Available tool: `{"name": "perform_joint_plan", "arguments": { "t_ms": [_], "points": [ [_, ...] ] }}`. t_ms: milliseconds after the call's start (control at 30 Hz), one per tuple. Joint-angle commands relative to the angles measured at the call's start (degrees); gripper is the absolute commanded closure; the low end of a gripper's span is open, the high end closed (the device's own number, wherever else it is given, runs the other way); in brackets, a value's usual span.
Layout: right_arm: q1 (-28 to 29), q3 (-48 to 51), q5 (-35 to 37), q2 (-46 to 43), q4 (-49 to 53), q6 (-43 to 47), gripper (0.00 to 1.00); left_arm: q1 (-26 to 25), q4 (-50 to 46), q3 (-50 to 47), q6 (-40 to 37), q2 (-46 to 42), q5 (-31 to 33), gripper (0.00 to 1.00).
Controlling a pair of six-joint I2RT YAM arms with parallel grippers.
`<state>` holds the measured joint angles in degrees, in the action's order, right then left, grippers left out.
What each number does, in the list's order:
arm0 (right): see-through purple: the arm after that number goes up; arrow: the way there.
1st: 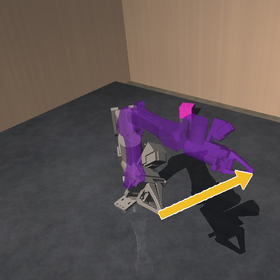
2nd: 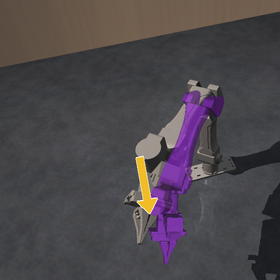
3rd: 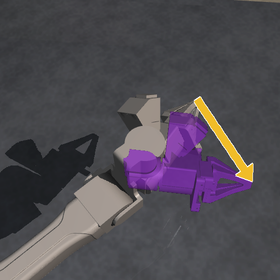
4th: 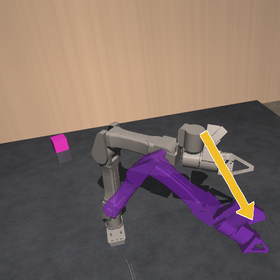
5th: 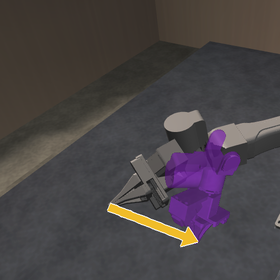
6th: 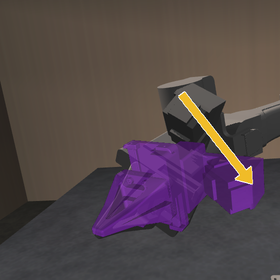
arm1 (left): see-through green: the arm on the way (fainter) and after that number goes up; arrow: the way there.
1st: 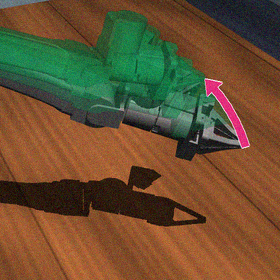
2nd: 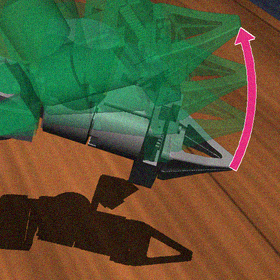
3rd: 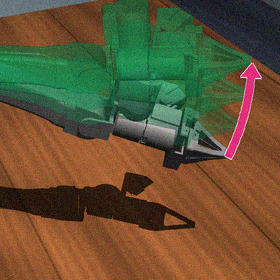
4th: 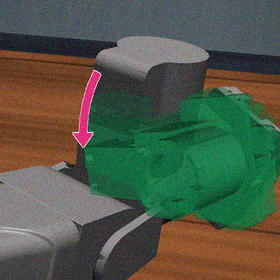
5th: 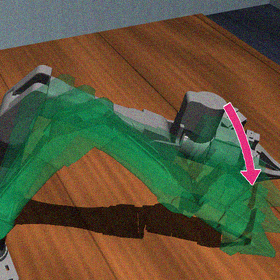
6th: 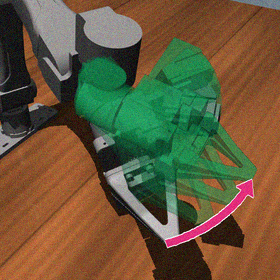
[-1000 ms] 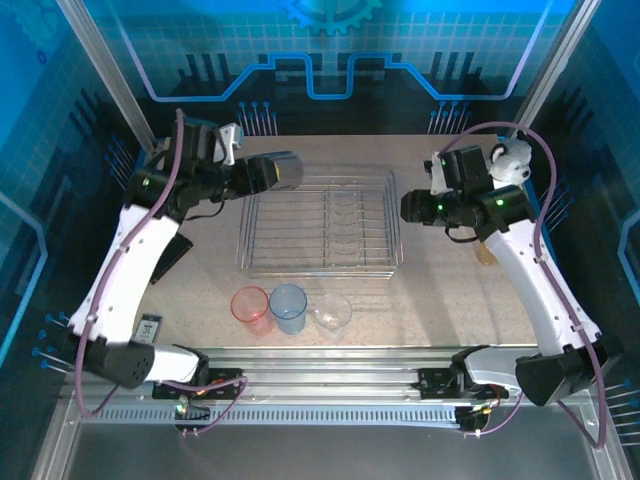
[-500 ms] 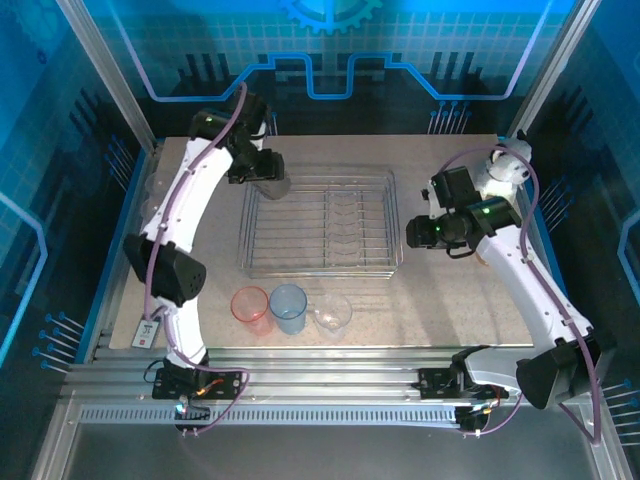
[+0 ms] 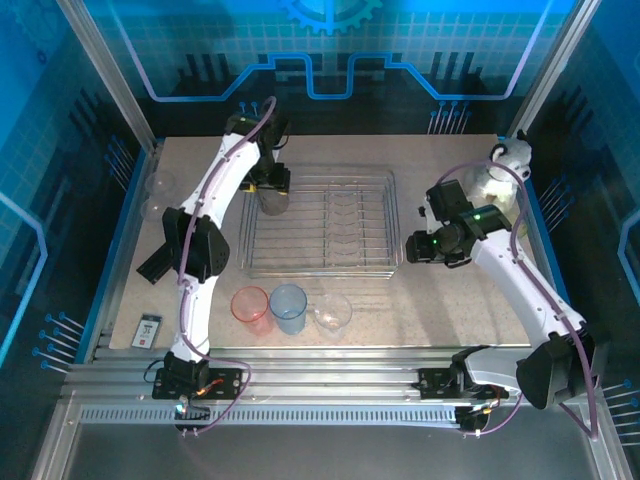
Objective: Load the cups into the dish rack
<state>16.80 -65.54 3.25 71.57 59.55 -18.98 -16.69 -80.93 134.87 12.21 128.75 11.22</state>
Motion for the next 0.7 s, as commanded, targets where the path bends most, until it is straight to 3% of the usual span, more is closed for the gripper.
{"name": "perform_joint_plan", "arguments": {
  "t_ms": [0, 567, 667],
  "points": [
    [-0.6, 1.4, -0.6, -1.4, 1.4, 0.2, 0.50, -0.3, -0.9, 2.6, -1.8, 1.8, 1.7, 0.96],
    [-0.2, 2.1, 0.6, 0.3, 3.3, -0.7, 0.50, 3.7, 0.5, 5.1, -0.2, 8.8, -1.0, 0.96],
    [0.2, 2.1, 0.6, 0.3, 3.4, -0.9, 0.50, 4.0, 0.8, 5.1, -0.4, 9.0, -0.7, 0.89]
  ]
}}
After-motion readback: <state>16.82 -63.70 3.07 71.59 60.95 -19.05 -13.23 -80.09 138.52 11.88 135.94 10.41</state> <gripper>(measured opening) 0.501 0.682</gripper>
